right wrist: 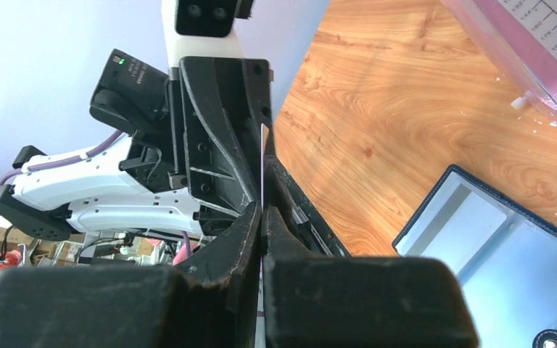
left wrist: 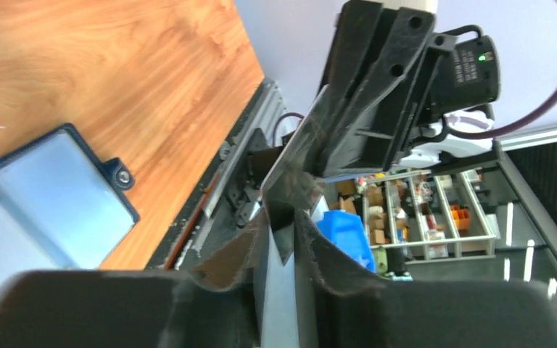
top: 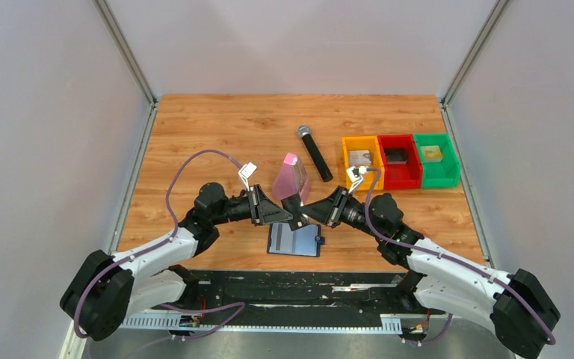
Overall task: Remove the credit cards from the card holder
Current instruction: Pick up the credit card from the card holder.
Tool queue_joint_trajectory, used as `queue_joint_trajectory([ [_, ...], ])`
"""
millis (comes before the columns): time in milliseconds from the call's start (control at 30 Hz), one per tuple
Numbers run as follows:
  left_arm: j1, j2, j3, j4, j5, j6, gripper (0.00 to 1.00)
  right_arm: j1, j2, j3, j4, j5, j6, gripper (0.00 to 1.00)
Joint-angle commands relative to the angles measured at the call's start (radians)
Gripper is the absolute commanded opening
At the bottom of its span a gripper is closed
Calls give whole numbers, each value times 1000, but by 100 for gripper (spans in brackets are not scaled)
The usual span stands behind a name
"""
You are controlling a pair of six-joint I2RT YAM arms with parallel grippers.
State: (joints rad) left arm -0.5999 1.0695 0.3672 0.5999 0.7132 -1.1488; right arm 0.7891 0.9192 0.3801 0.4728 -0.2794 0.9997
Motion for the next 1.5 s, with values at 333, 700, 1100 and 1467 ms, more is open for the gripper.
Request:
queue_joint_trajectory([
  [333, 1, -13, 31, -34, 102, 84, 0, -114, -53, 230, -415, -291, -439, 46],
  [700, 0, -20, 105, -169, 259, 193, 0, -240, 85, 462, -744, -604, -699, 46],
  [1100, -4, -16, 112, -181, 285, 209, 0, -245, 284, 548, -763, -762, -720, 42],
  [1467, -5, -5, 110, -171, 294, 213, 0, -238, 353, 560, -741, -809, -712, 35],
])
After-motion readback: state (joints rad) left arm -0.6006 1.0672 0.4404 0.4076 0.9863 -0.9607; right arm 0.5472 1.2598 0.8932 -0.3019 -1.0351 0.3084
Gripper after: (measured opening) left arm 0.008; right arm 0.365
